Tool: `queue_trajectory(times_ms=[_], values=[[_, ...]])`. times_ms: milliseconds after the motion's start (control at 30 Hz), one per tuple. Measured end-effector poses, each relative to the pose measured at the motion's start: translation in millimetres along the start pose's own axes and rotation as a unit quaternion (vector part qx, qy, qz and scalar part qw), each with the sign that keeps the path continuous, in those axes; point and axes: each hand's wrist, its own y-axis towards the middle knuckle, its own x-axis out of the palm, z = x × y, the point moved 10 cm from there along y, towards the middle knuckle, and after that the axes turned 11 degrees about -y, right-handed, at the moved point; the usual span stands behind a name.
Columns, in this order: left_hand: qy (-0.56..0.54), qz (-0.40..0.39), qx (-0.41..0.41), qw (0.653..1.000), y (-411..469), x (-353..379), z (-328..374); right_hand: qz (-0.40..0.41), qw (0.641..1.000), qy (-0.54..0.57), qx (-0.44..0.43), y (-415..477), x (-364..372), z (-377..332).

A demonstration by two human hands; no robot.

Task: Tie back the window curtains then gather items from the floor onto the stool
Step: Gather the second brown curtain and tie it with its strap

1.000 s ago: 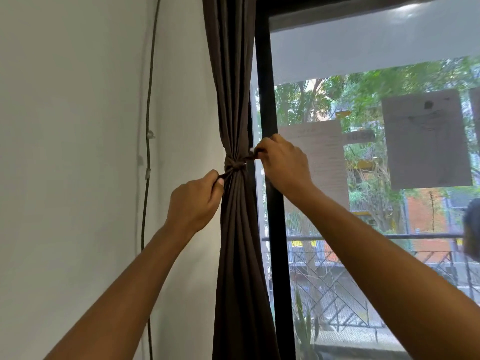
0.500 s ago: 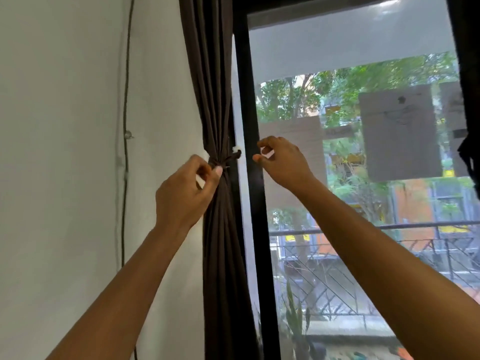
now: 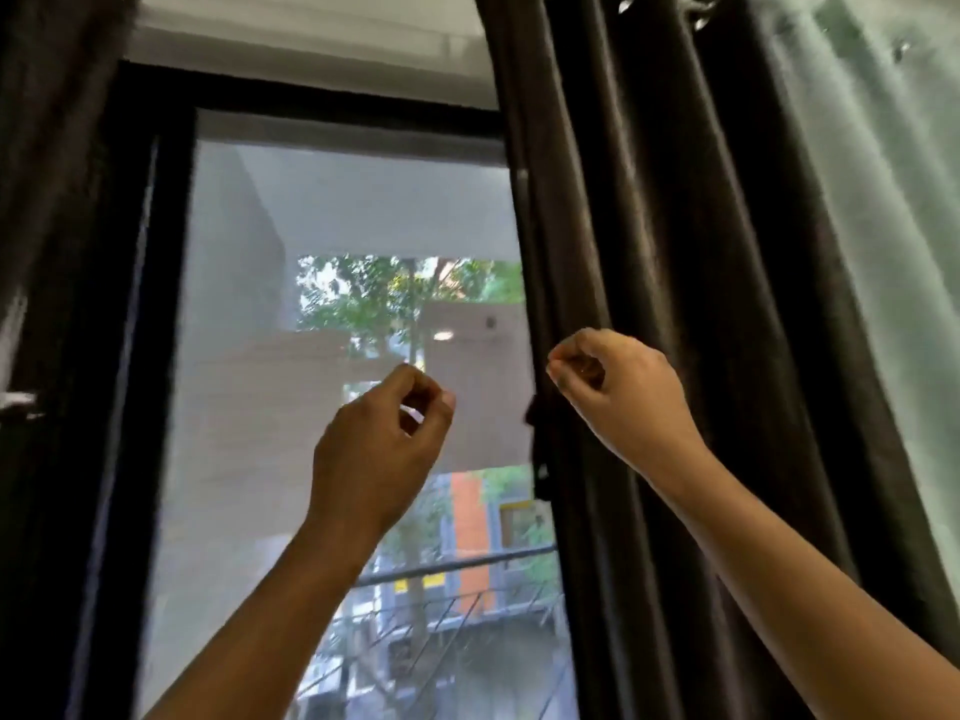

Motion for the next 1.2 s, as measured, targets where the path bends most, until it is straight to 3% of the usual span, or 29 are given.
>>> queue_trajectory(times_ms=[133,267,367,467,533,600,733,867,1000,1067,1200], values=[[-0.005,0.01,0.037,0.999,53.3,111.7,53.5,0.065,0.995,-0.064,0.03,50.2,-26.7,123.5],[0.083,-0.015,0.019,0.996,169.5,191.4,91.1,0.056,0.987,-0.112,0.102,132.3,-27.7,233.0],[0.167,0.004,-0.033,0.985,237.0,207.4,100.6,0.011,0.981,-0.092,0.173,192.1,-17.7,290.8],[0.264,0.057,-0.032,0.962,270.6,206.5,109.5,-0.046,0.971,0.016,0.235,229.1,1.9,323.6],[0.307,0.071,-0.001,0.949,280.9,209.8,112.5,-0.051,0.967,0.07,0.239,242.5,8.7,328.0],[0.355,0.064,0.031,0.932,284.3,209.4,109.0,-0.038,0.976,0.041,0.21,251.2,7.6,321.6],[0.418,0.08,0.041,0.904,282.7,154.0,85.0,-0.001,0.983,0.003,0.185,260.0,6.2,310.4],[0.438,0.156,-0.011,0.885,268.0,44.7,53.8,0.015,0.985,-0.007,0.17,268.8,15.2,289.2],[0.448,0.189,-0.16,0.859,304.6,-103.7,-26.2,0.006,0.988,0.007,0.153,284.2,28.1,251.9],[0.441,0.168,-0.185,0.862,335.5,-160.2,-82.2,0.012,0.989,0.022,0.142,294.1,35.5,230.6],[0.419,0.121,-0.081,0.896,289.6,-101.0,-26.4,0.014,0.988,0.035,0.148,306.3,44.2,186.5]])
